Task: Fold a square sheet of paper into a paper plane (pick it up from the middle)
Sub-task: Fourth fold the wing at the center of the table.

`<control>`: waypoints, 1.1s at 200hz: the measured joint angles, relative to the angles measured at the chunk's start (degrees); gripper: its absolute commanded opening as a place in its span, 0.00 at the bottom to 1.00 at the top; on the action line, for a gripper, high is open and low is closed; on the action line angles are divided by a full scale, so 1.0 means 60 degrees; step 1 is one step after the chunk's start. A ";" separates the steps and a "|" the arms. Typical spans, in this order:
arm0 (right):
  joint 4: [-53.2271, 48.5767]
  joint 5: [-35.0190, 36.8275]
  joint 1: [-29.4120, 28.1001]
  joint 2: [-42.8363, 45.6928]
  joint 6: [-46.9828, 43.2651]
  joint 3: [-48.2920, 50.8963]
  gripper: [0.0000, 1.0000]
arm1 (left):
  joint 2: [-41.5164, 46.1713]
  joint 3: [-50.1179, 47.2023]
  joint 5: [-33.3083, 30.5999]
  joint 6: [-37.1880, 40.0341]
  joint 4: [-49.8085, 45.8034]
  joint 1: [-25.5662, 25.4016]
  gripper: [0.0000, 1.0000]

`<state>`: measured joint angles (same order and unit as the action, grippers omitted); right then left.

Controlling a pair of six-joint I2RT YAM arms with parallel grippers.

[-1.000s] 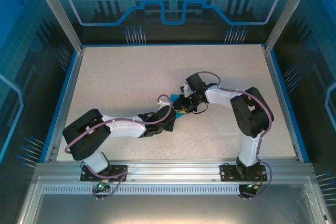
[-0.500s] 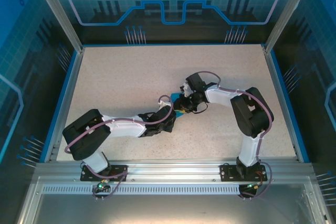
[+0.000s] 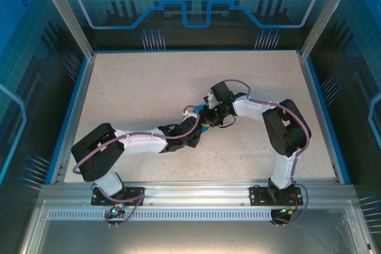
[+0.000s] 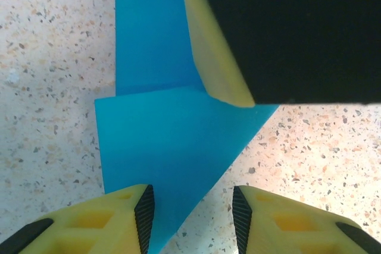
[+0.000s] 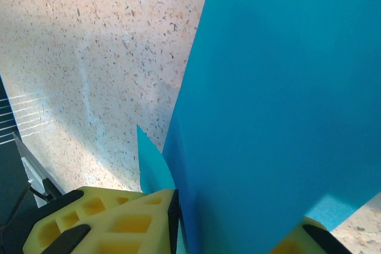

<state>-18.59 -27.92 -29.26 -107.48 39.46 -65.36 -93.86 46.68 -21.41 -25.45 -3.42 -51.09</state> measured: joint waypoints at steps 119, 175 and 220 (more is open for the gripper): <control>-0.0076 0.0000 0.0000 0.0000 0.0000 -0.0033 0.24 | -0.0474 0.0146 -0.0543 0.0488 -0.0499 0.0000 0.31; -0.0189 0.0004 0.0000 0.0004 -0.0007 -0.0131 0.24 | -0.0474 0.0146 -0.0568 0.0525 -0.0492 0.0000 0.12; -0.0262 0.0011 0.0000 0.0004 -0.0084 -0.0135 0.30 | -0.0474 0.0146 -0.0477 0.0488 -0.0459 0.0022 0.00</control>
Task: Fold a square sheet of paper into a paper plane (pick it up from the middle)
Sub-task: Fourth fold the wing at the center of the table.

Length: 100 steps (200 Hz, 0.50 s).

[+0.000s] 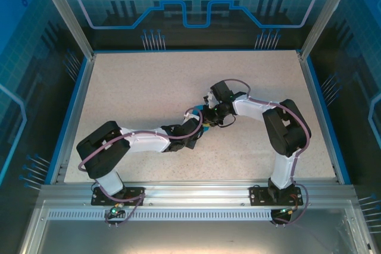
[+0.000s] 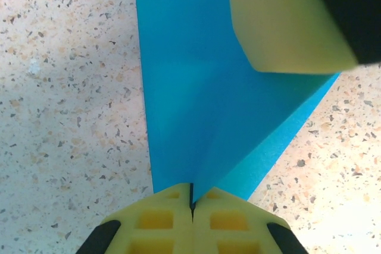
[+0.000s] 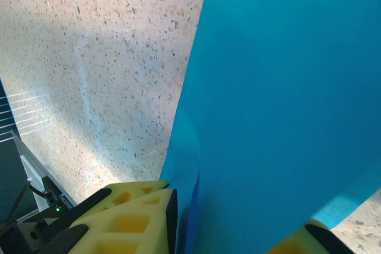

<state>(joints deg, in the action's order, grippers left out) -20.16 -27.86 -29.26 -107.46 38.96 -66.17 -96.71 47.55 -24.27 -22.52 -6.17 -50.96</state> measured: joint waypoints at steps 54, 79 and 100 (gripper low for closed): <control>-0.0313 0.0423 0.0058 0.1217 -0.0317 0.0277 0.50 | 0.0412 -0.0444 0.1486 -0.0586 0.0641 0.0812 0.00; -0.0310 0.0557 0.0200 0.2171 -0.0503 0.0718 0.47 | 0.0557 -0.0903 0.2575 -0.0958 0.1300 0.1373 0.00; -0.0229 0.0539 0.0219 0.2612 -0.0641 0.1060 0.33 | 0.0554 -0.1206 0.3413 -0.1213 0.1770 0.1734 0.00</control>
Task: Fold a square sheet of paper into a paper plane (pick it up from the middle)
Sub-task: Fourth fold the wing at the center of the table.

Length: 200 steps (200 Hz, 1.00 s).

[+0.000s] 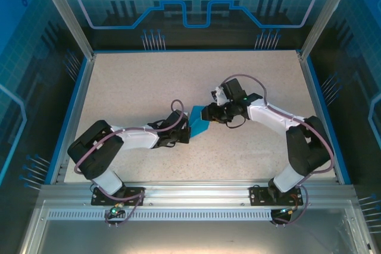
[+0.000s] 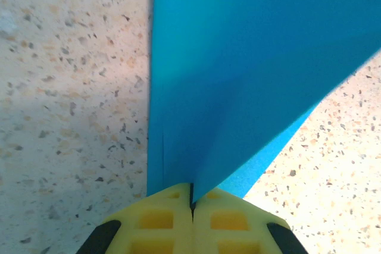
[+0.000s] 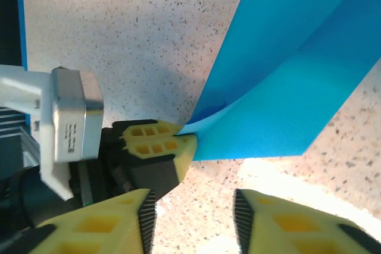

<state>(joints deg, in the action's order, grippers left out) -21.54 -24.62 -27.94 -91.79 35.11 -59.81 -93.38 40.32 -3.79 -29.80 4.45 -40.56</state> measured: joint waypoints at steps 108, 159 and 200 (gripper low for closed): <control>0.0514 -0.0335 -0.0554 -0.1705 -0.0102 -0.0787 0.16 | -0.0699 -0.0372 0.2769 -0.1140 0.1912 0.1209 0.00; 0.0605 -0.0452 -0.0554 -0.2532 -0.0102 -0.1574 0.16 | -0.0867 -0.0372 0.3155 -0.1319 0.2215 0.1333 0.00; 0.0703 -0.0433 -0.0550 -0.3217 -0.0029 -0.1905 0.16 | -0.0911 -0.0372 0.3333 -0.1486 0.2255 0.1399 0.07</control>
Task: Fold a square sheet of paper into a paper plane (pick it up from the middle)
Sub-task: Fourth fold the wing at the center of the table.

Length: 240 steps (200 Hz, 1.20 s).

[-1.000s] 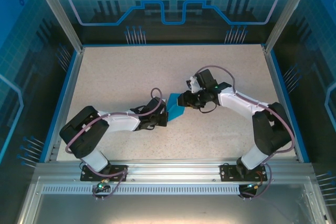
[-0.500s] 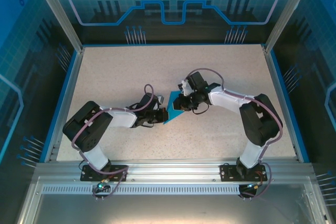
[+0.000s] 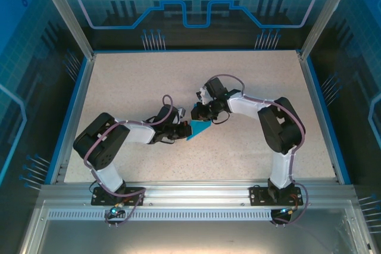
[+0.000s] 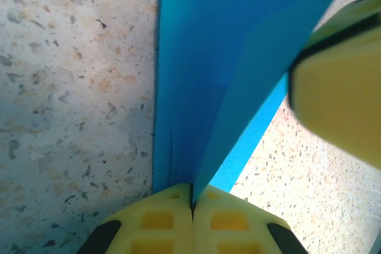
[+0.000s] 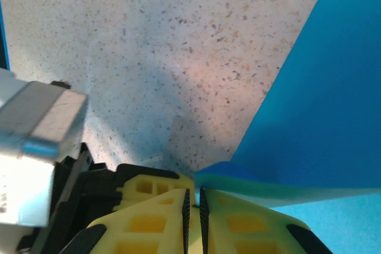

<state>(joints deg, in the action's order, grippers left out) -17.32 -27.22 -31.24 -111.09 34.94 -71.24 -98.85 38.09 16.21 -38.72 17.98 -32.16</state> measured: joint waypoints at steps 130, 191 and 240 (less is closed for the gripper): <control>0.0036 0.0211 0.0066 -0.0375 0.0025 -0.0146 0.16 | 0.0197 0.0022 0.0160 0.0375 -0.0379 0.0022 0.23; 0.0040 0.0211 0.0087 -0.0419 0.0033 -0.0149 0.16 | 0.0288 0.0018 -0.0011 0.0514 -0.0776 0.0022 0.00; 0.0040 0.0153 0.0087 -0.0466 0.0033 -0.0186 0.18 | 0.0288 0.0018 -0.0011 0.0408 -0.0776 0.0025 0.00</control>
<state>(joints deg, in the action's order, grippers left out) -17.08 -26.30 -30.72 -113.89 35.14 -72.36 -97.12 38.20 16.14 -36.27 13.32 -32.01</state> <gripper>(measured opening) 0.181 0.067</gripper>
